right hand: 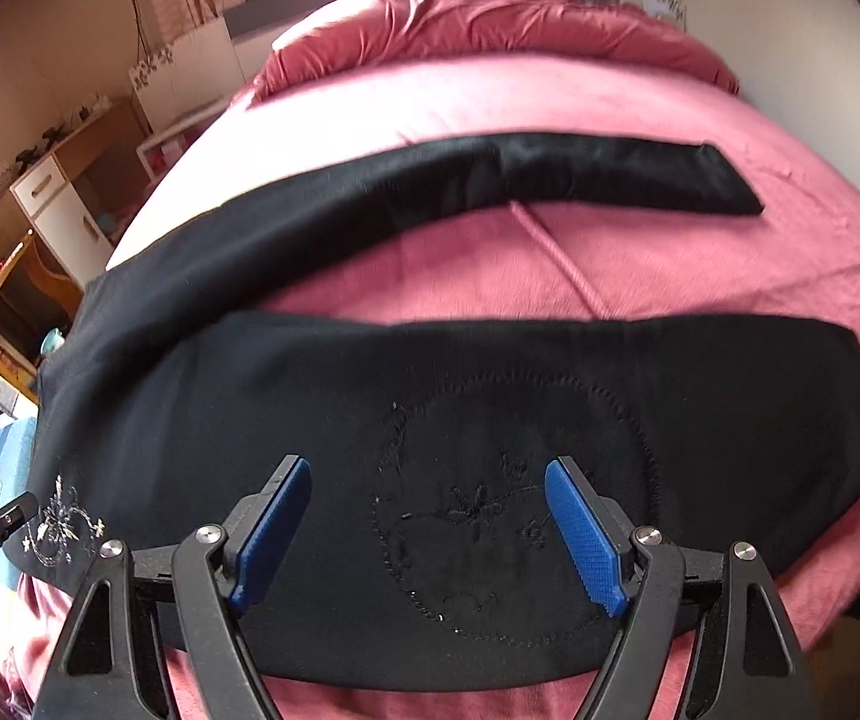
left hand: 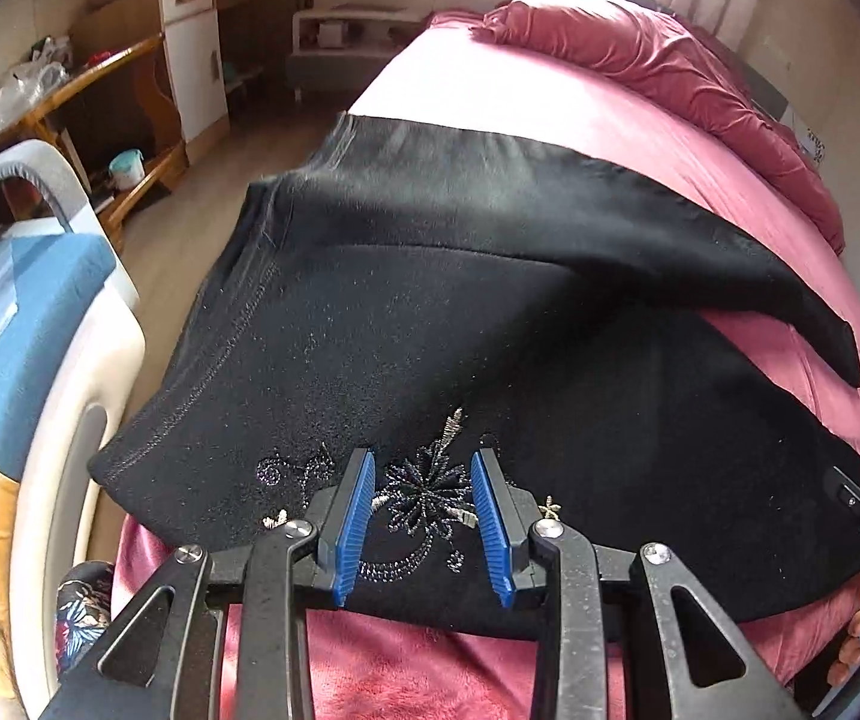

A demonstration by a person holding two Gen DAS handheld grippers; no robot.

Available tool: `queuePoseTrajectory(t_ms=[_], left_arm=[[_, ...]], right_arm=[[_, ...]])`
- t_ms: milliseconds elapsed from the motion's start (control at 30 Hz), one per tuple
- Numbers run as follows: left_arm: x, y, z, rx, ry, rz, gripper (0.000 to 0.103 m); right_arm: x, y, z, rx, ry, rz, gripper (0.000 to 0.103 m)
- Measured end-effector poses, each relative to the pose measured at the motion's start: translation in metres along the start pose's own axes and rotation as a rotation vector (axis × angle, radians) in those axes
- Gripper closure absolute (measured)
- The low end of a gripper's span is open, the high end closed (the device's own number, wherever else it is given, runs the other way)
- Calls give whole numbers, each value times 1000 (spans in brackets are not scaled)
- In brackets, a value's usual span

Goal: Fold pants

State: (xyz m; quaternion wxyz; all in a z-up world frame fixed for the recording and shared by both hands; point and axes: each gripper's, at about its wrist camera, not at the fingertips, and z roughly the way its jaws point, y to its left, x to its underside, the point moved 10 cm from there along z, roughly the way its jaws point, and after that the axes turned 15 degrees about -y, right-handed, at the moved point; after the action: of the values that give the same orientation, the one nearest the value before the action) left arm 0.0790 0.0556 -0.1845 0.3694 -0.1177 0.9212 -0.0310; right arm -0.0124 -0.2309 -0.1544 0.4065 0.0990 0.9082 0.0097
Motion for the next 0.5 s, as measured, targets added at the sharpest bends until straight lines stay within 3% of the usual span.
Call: queuePoseTrajectory(t_ms=[233, 500], left_arm=[[-32, 13, 18, 24, 5, -18, 67], [-113, 44, 65, 20, 2, -105, 67]], right_arm=[[-12, -5, 24, -11, 38, -34, 22], [-39, 13, 45, -43, 23, -73, 22]])
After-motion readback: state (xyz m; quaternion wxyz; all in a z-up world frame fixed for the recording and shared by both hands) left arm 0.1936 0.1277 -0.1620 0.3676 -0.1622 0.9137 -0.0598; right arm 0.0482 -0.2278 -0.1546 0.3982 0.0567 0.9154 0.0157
